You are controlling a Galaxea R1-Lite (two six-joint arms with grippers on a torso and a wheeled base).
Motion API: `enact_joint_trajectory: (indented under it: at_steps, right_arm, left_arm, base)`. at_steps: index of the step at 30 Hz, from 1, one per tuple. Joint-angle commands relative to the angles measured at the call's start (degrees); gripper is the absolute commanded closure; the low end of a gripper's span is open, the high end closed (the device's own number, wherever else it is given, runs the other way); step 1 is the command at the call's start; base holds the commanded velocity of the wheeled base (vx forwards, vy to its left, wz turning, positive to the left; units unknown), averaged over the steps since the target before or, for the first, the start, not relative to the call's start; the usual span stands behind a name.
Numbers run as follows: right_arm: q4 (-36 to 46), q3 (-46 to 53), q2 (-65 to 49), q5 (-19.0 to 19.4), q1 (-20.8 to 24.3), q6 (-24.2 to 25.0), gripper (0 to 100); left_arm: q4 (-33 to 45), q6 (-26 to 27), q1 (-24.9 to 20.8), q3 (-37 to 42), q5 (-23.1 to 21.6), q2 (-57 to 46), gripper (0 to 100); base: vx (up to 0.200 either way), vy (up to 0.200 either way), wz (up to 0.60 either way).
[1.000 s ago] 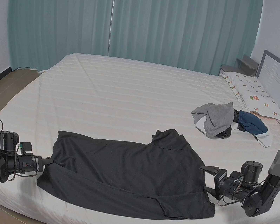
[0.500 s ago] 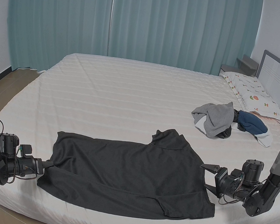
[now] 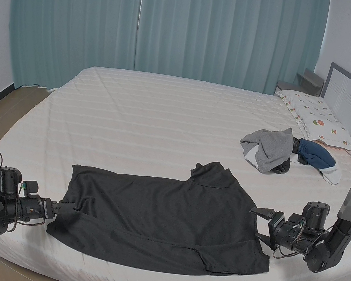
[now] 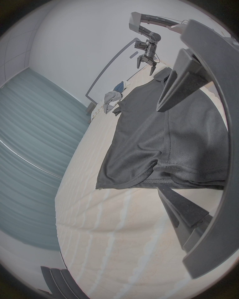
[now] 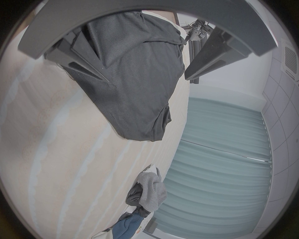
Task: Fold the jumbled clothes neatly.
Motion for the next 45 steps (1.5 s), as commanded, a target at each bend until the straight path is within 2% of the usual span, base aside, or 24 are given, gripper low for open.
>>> enact_joint_trajectory:
  at_steps: [1, 10, 14, 18, 28, 29, 45]
  right_arm:
    - [0.0, 0.0, 0.2, 0.1, 0.0, 0.0, 0]
    - [0.0, 0.1, 0.2, 0.1, 0.0, 0.0, 0]
    - [-0.1, 0.1, 0.2, 0.1, 0.0, 0.0, 0]
    - [-0.1, 0.1, 0.2, 0.1, 0.0, 0.0, 0]
    - [0.0, 0.1, 0.2, 0.1, 0.0, 0.0, 0]
    - [0.0, 0.1, 0.2, 0.1, 0.0, 0.0, 0]
    - [0.0, 0.1, -0.1, -0.1, -0.2, -0.1, 0]
  left_arm:
    - [0.5, -2.9, -0.2, 1.3, 0.0, -4.9, 0]
    - [3.4, -4.2, -3.4, -0.4, 0.3, -3.4, 0]
    - [3.8, -4.0, -3.5, -0.8, 1.2, -2.7, 0]
    - [3.8, -3.7, -3.5, -1.8, 4.6, -1.7, 0]
    - [3.7, -3.4, -3.6, -1.5, 5.8, -1.0, 0]
    - [3.7, -3.4, -3.6, -1.4, 5.8, -1.0, 100]
    - [3.2, -3.6, -2.6, 0.2, 7.5, -2.4, 100]
  base:
    - [0.000, 0.000, 0.00]
    - [0.000, 0.000, 0.00]
    - [0.000, 0.000, 0.00]
    - [0.000, 0.000, 0.00]
    - [0.000, 0.000, 0.00]
    - [0.000, 0.000, 0.00]
    - [0.000, 0.000, 0.00]
